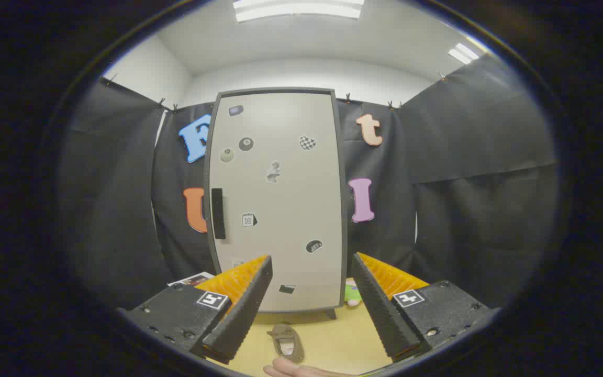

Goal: Open the shoe cabinet door, grab the shoes and put them into the shoe cabinet, then close the shoe cabinet door.

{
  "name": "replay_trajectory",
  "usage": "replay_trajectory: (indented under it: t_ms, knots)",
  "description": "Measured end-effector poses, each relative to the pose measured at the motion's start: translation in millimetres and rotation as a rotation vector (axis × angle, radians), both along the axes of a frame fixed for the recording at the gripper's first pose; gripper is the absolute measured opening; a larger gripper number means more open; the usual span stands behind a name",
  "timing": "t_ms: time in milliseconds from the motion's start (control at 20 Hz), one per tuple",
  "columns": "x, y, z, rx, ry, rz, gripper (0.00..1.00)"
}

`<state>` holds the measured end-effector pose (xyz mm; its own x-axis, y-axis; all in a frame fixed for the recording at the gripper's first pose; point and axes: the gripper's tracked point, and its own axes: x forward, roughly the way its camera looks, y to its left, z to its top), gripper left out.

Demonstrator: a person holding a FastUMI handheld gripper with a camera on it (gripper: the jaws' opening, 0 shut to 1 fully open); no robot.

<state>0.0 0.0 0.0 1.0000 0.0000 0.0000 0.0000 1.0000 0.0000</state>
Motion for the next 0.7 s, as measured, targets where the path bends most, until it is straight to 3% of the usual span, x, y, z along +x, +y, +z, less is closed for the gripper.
replay_trajectory:
  t_ms: [700]
  knots:
    - [-2.7, 3.4, 9.3, 0.014, -0.058, -0.001, 0.99]
